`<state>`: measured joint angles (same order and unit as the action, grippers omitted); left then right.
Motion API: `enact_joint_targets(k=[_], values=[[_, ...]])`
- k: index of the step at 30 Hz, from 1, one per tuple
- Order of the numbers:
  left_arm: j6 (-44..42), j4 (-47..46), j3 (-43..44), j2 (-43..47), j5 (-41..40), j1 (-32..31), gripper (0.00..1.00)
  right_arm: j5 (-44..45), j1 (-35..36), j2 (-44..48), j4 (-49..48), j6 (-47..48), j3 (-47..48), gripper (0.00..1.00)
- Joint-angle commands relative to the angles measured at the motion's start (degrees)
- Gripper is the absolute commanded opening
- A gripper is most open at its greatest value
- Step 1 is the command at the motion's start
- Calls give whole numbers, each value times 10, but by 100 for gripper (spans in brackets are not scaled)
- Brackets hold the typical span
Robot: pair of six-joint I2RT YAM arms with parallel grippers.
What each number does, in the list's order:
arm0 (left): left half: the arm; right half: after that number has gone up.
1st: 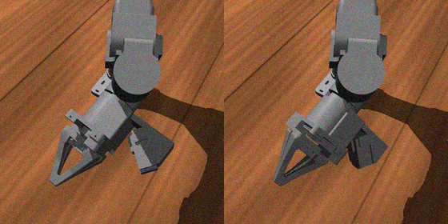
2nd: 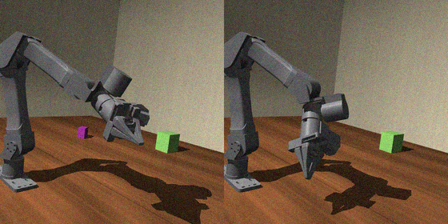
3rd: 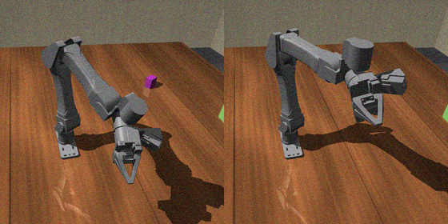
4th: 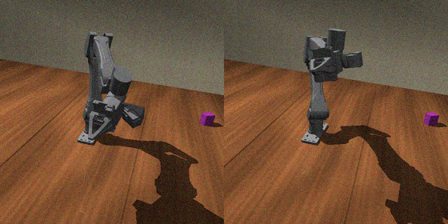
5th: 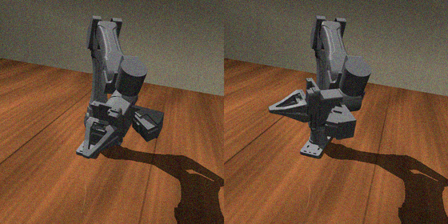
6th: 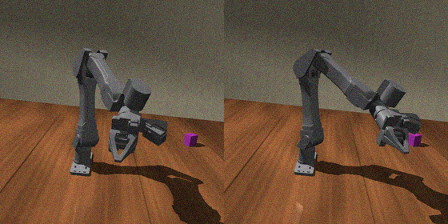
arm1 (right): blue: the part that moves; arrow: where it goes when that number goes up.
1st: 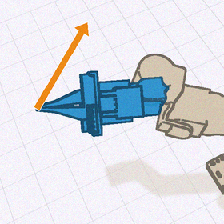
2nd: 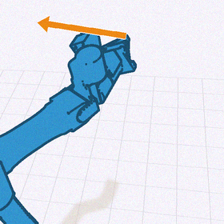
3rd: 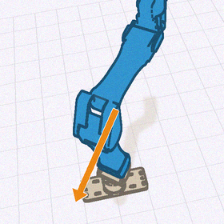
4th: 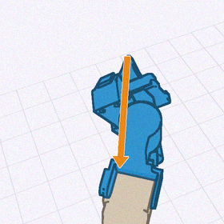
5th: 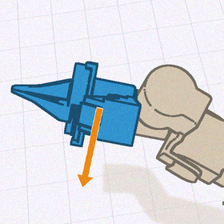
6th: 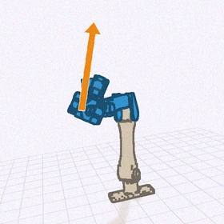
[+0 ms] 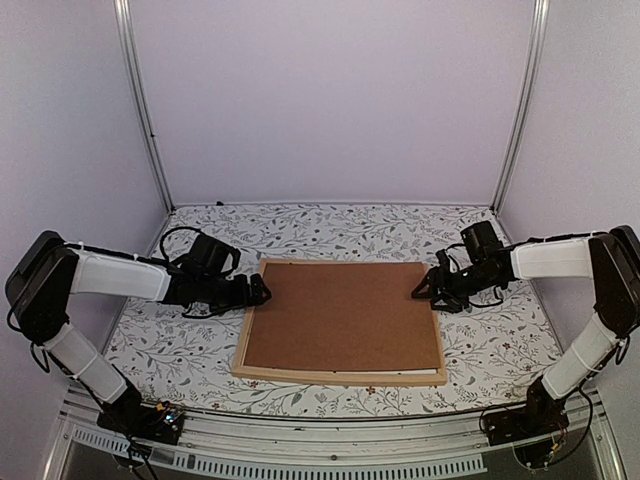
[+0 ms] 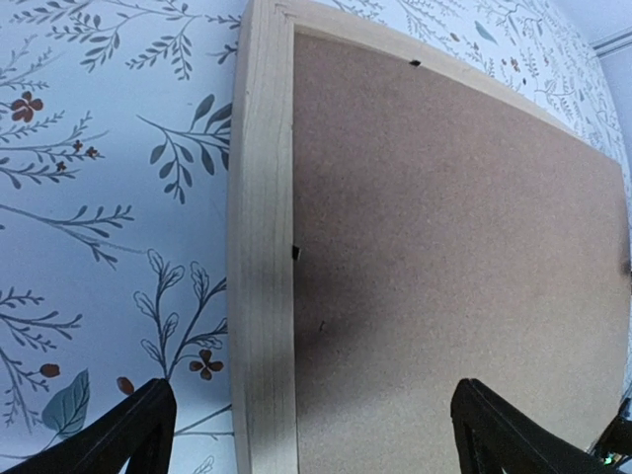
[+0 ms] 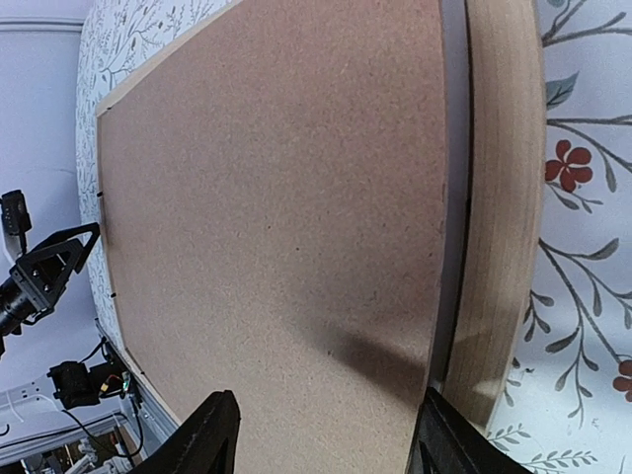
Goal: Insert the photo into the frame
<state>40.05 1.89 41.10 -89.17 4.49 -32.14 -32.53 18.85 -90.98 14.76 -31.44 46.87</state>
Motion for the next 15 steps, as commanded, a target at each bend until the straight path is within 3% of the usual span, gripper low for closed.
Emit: enact_joint_targets(k=[1, 15], values=[[-12, 11, 14, 2, -11, -7, 100, 32, 6, 13, 18, 19, 21, 63], [-32, 41, 32, 4, -40, -6, 100, 92, 16, 37, 60, 38, 33, 63]])
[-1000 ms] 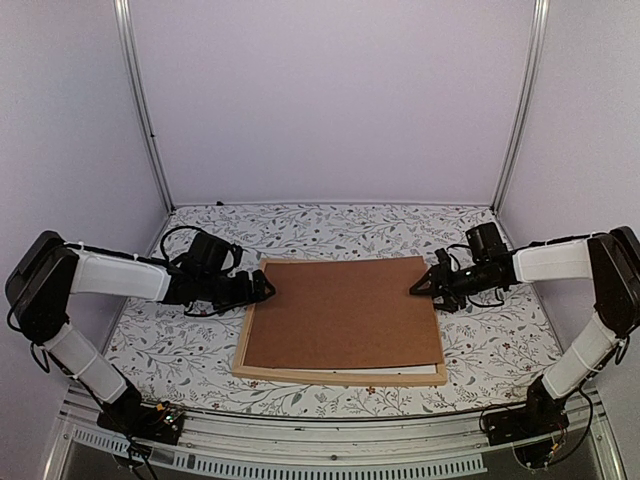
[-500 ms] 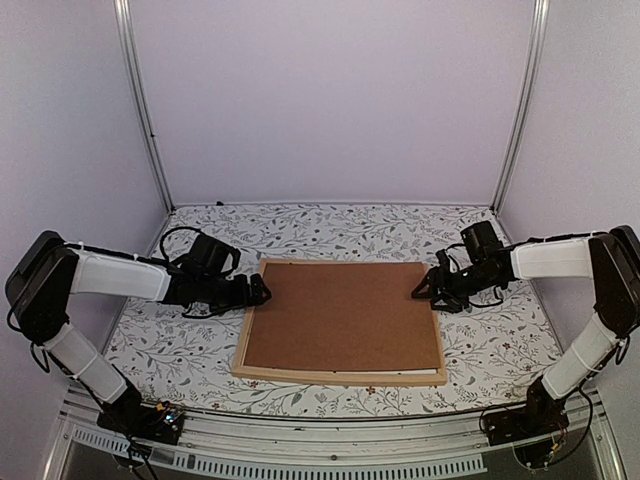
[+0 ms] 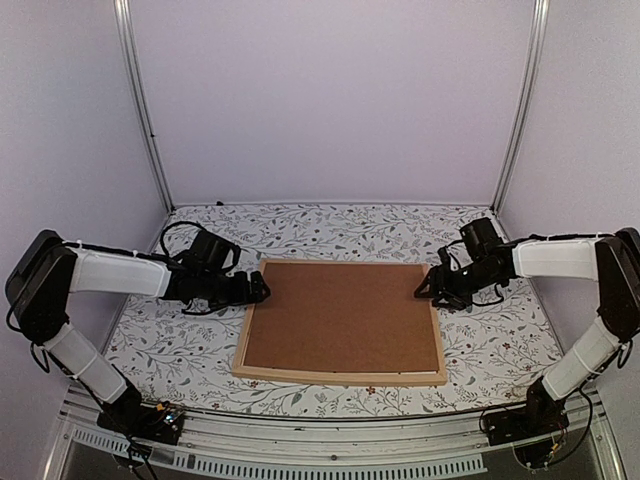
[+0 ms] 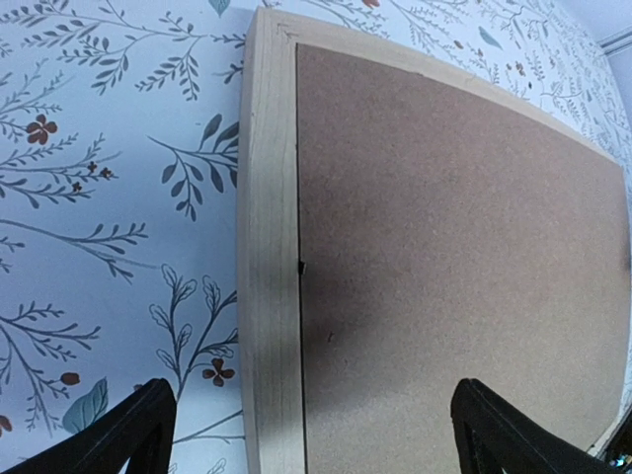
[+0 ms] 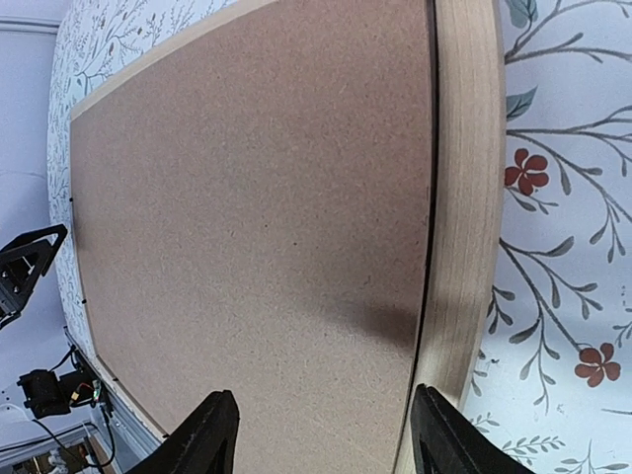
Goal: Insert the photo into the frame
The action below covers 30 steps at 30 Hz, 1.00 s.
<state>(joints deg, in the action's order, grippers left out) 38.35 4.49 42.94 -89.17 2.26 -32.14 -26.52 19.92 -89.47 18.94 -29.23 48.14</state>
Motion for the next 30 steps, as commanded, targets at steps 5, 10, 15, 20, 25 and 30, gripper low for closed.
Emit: enact_joint_targets(k=[5, 10, 15, 20, 25, 30], values=[[-20, 25, 17, 5, -21, -5, 100, 56, 6, 29, 27, 25, 28, 63], [-25, 33, 21, 6, -40, -4, 100, 90, 6, 19, 19, 38, 43, 62], [-25, 37, 21, 10, -43, -2, 100, 146, 5, -17, 17, 50, 67, 58], [-28, 42, 24, 12, -50, -2, 100, 190, 5, -40, 27, 62, 77, 54], [-29, 42, 24, 7, -53, -1, 100, 199, 5, -55, 32, 71, 78, 52], [-30, 43, 27, 0, -49, 0, 100, 206, 5, -66, 31, 75, 75, 52]])
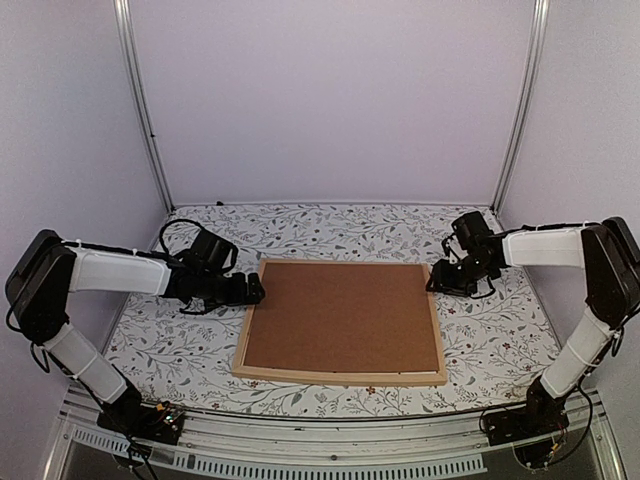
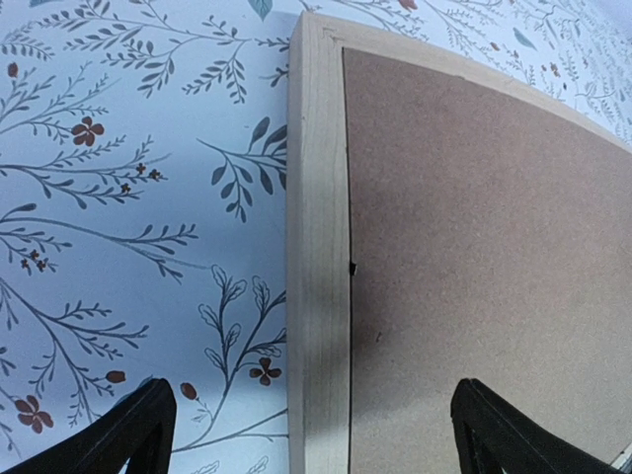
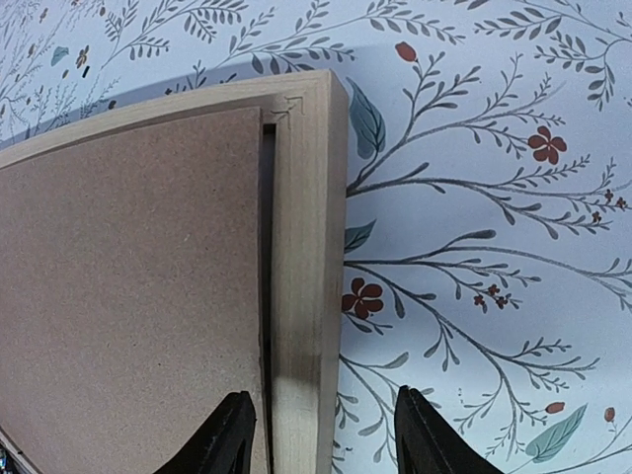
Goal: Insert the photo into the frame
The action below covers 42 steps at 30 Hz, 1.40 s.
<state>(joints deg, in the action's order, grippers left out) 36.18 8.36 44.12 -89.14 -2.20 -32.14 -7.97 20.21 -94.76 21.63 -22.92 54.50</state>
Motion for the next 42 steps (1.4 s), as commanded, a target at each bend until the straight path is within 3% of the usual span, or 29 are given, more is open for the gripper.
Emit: enact_joint_targets(k=[1, 11, 27, 42], values=[[-8, 3, 15, 0, -4, 0, 100, 23, 2, -14, 4, 12, 11, 52], [-4, -7, 10, -12, 9, -1, 100, 35, 2, -23, 6, 22, 0, 51], [34, -68, -18, -48, 55, -16, 100, -17, 22, -11, -9, 17, -39, 51], [93, -100, -25, -60, 24, -58, 98, -16, 50, 15, 23, 12, -41, 54]])
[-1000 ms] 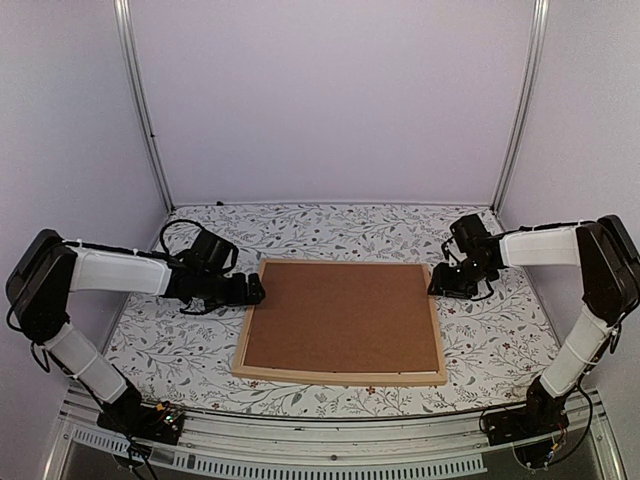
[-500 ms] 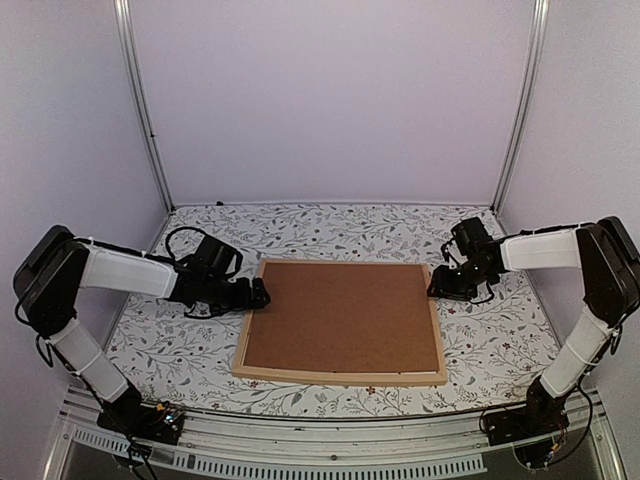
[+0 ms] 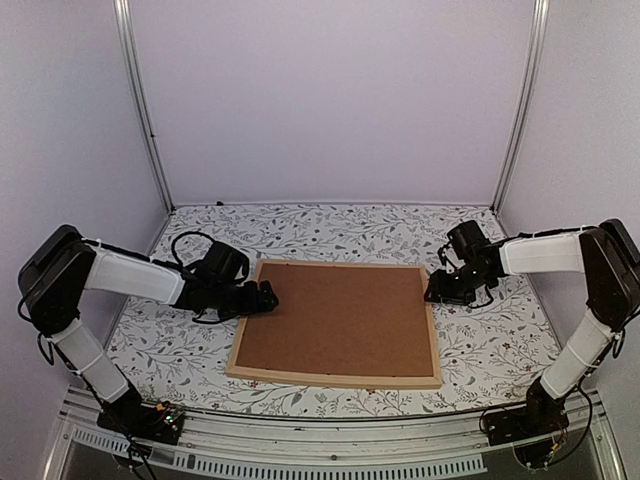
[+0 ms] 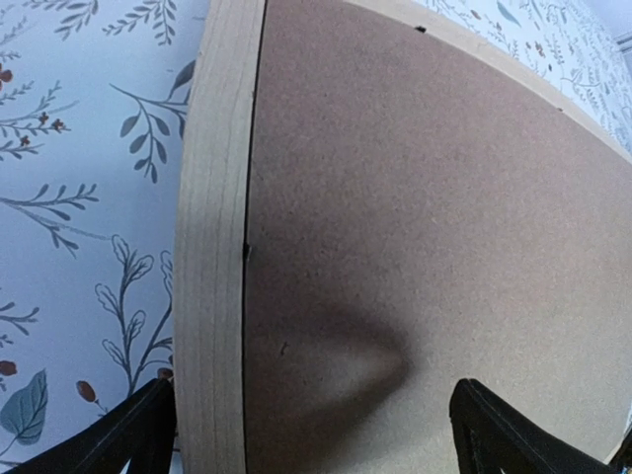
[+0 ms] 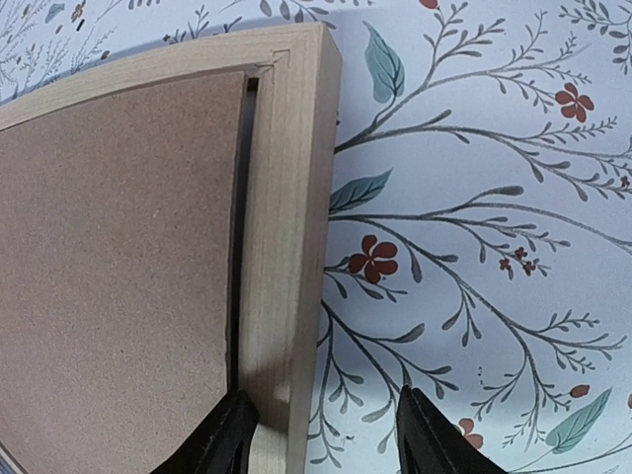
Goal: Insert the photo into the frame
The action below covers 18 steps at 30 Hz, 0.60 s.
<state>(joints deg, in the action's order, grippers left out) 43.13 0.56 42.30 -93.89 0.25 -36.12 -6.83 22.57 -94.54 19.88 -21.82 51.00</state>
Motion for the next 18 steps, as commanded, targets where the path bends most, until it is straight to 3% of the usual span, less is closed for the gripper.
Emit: enact_joint_targets(k=[1, 18], values=[[27, -24, -8, -13, -13, -23, 98, -26, 30, 13, 43, 1, -6, 55], [35, -28, 1, -33, -29, -47, 98, 12, 72, -24, 49, -10, 20, 57]])
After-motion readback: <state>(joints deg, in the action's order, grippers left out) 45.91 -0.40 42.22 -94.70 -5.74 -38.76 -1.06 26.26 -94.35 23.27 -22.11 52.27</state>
